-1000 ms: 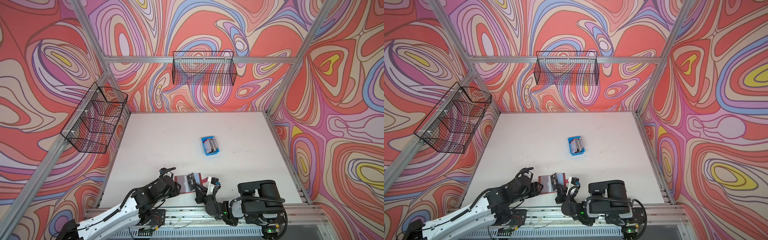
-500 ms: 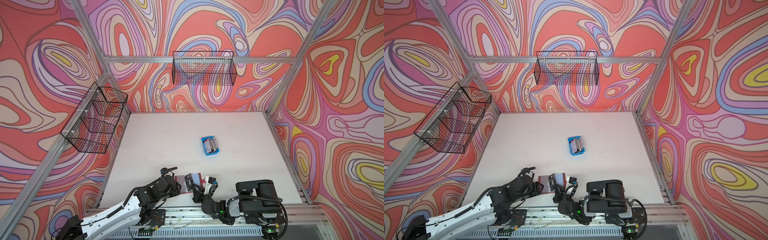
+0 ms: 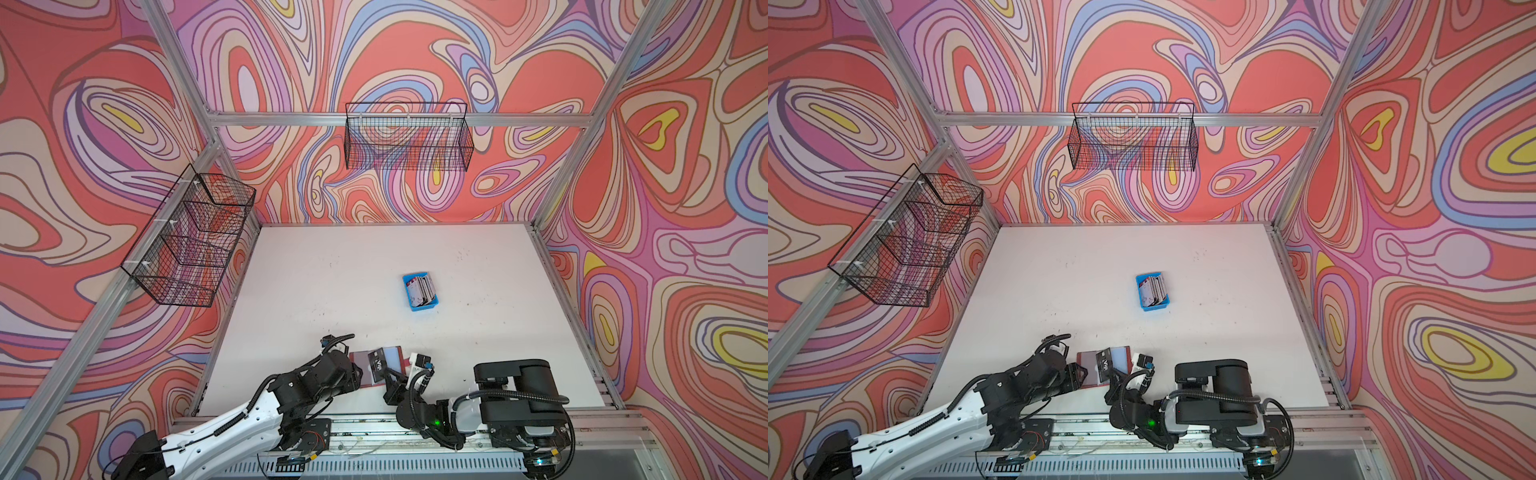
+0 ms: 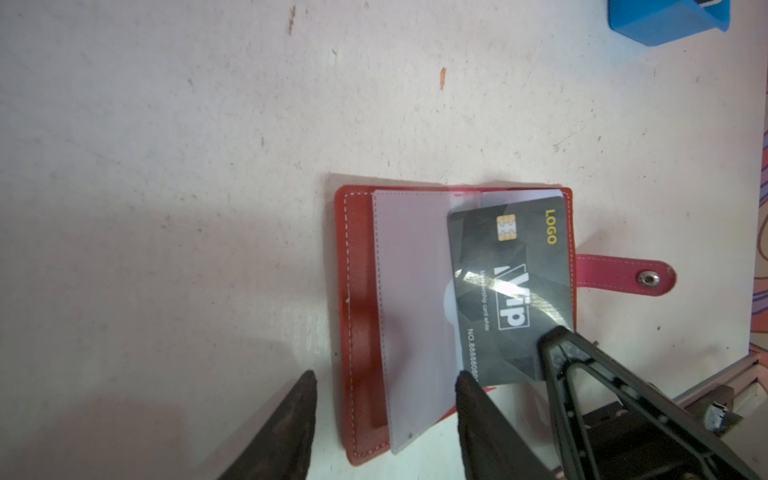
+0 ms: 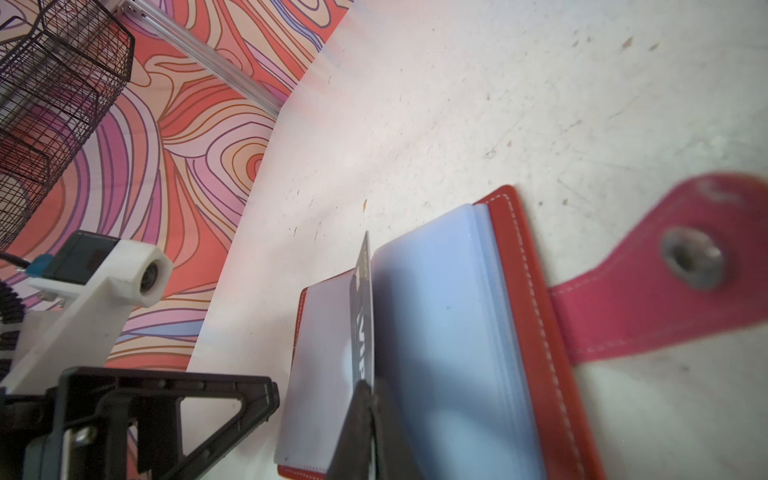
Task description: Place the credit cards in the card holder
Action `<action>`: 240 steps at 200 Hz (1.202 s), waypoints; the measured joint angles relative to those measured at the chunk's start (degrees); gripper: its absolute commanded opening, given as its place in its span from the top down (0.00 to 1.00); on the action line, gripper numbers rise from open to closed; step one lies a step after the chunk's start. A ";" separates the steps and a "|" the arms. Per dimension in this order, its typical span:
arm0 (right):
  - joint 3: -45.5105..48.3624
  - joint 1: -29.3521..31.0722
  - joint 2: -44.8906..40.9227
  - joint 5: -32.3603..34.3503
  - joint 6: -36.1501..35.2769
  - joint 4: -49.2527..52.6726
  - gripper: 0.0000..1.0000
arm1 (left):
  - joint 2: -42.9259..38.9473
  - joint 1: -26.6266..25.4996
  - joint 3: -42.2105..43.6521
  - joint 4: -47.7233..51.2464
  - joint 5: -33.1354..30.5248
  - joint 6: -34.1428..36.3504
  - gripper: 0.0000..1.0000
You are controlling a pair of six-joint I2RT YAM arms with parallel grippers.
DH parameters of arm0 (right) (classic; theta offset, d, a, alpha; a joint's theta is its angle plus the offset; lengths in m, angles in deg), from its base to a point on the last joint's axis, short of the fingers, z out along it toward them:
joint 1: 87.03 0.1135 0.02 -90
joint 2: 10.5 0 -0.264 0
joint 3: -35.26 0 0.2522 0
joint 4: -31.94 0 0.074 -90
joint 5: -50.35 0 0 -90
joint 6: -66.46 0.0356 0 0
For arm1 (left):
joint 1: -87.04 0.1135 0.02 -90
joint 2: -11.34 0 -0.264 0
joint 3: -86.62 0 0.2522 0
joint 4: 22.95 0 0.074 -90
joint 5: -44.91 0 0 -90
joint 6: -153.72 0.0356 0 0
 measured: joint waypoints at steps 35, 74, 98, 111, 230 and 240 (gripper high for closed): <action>0.00 0.00 -0.15 0.35 0.94 0.68 1.00 | 0.48 0.00 0.00 -0.39 0.00 0.00 0.44; 0.02 0.00 -2.23 1.07 1.40 3.39 1.00 | 0.52 0.00 0.00 -0.39 -0.02 0.00 0.44; 0.00 0.00 -2.34 1.25 1.86 4.57 1.00 | 0.52 0.00 0.00 -0.44 -0.02 0.00 0.44; 0.00 0.00 -2.34 1.29 2.14 4.74 1.00 | 0.52 0.00 0.00 -0.48 -0.02 0.00 0.44; -1.18 0.00 -1.18 1.03 2.82 4.76 1.00 | 1.88 0.00 0.13 -1.49 0.02 0.02 0.44; -1.20 0.00 -1.18 0.96 2.86 4.50 1.00 | 1.92 0.00 0.17 -1.57 0.02 0.00 0.44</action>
